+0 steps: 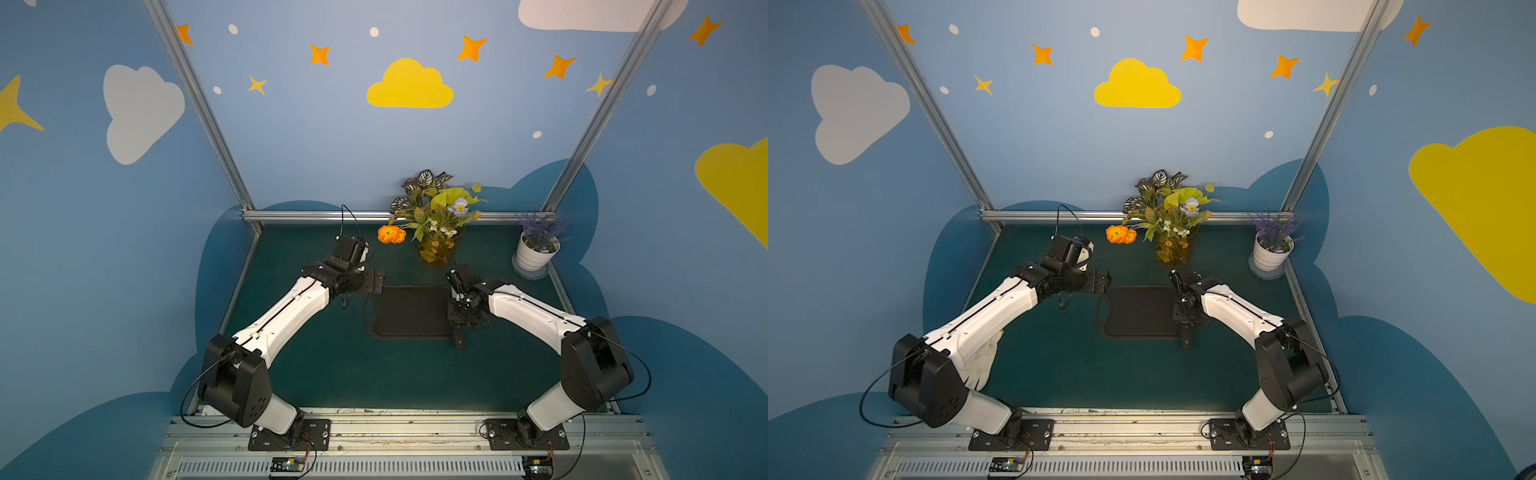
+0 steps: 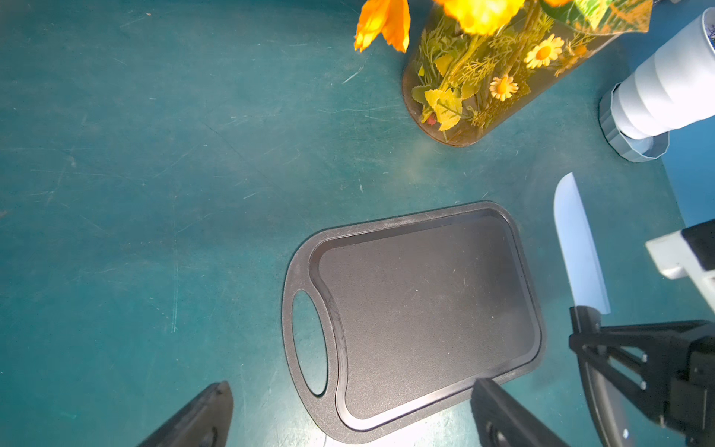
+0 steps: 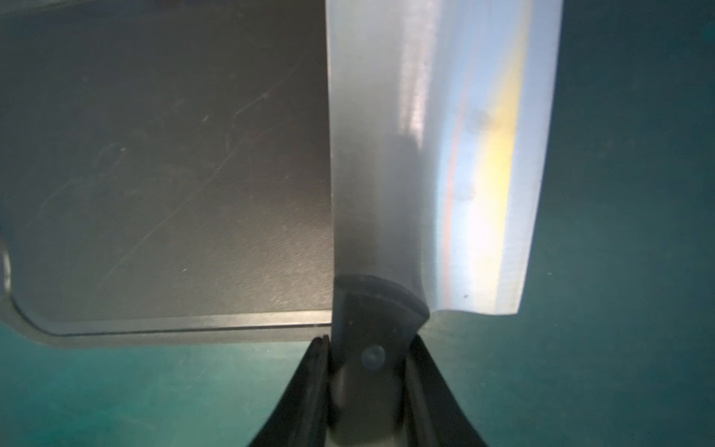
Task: Align the knife with the edge of the cutting board
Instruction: Place the knife at the edge of the cutting board.
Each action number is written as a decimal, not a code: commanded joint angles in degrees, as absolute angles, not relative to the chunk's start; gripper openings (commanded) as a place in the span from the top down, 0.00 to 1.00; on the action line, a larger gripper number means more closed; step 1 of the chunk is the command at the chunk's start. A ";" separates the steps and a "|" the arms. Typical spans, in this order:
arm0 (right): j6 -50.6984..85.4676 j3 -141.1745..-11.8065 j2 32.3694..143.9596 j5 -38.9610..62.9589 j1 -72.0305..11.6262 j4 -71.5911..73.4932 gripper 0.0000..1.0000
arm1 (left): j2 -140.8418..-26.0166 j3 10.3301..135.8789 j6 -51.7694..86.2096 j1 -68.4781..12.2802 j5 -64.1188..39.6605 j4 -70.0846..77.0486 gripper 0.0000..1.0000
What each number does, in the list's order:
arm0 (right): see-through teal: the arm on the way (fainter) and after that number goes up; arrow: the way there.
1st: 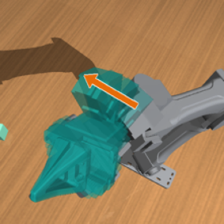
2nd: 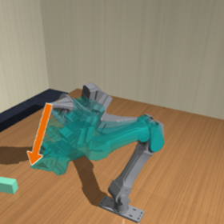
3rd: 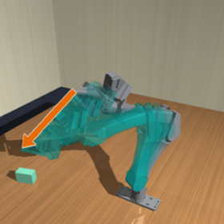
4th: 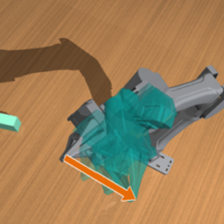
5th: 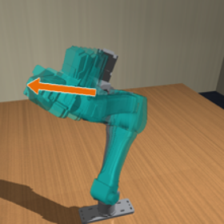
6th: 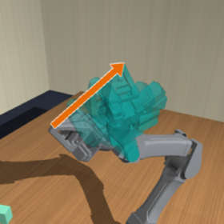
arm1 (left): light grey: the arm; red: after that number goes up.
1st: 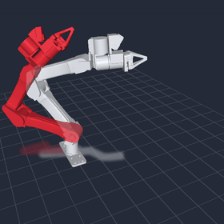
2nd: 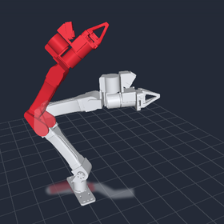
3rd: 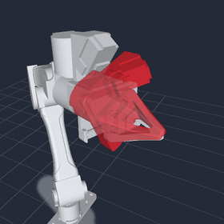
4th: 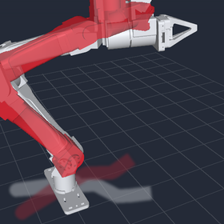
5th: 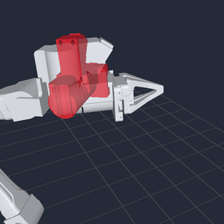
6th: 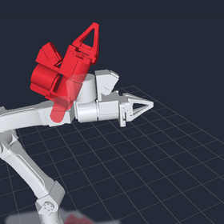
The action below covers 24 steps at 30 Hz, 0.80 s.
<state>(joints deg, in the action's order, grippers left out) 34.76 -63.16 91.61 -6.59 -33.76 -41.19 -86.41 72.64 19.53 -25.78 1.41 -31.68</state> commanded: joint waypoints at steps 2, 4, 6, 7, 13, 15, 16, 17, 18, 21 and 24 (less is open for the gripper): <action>36.87 -65.70 93.35 -8.27 -36.12 -41.86 1.00 | -86.40 74.01 19.39 -25.71 1.04 -32.41 0.00; 37.34 -66.14 94.26 -8.62 -36.87 -42.36 1.00 | -86.34 74.00 19.42 -25.76 1.21 -32.38 0.00; 37.94 -66.33 94.76 -9.41 -37.58 -42.84 1.00 | -86.39 74.02 19.37 -25.78 1.23 -32.36 0.00; 38.36 -66.31 94.80 -9.69 -37.85 -43.07 1.00 | -86.47 74.01 19.35 -25.83 1.23 -32.38 0.00; 39.28 -66.97 95.79 -11.11 -39.87 -43.53 1.00 | -86.19 74.03 19.84 -26.33 0.71 -32.36 0.00; 39.58 -67.05 96.45 -11.13 -40.31 -43.73 1.00 | -86.01 73.92 19.73 -26.52 1.25 -32.28 0.00; 39.83 -66.99 96.76 -11.19 -40.65 -43.66 1.00 | -85.99 73.92 19.68 -26.52 1.43 -32.28 0.00; 40.07 -67.05 97.02 -11.44 -40.98 -43.68 1.00 | -85.96 73.92 19.61 -26.50 1.53 -32.36 0.00; 40.26 -67.03 97.29 -11.69 -41.41 -43.60 1.00 | -85.95 73.93 19.60 -26.47 1.62 -32.30 0.00; 40.73 -66.94 98.17 -12.46 -42.38 -43.59 1.00 | -85.91 73.92 19.56 -26.55 1.48 -32.36 0.00; 41.27 -66.84 99.06 -12.77 -43.12 -43.59 1.00 | -85.87 74.00 19.55 -26.71 0.86 -32.31 0.00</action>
<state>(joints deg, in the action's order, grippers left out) 40.07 -65.36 98.54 -10.70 -42.41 -42.28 -86.41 72.64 19.70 -26.48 1.23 -31.68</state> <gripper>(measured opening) 0.309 0.998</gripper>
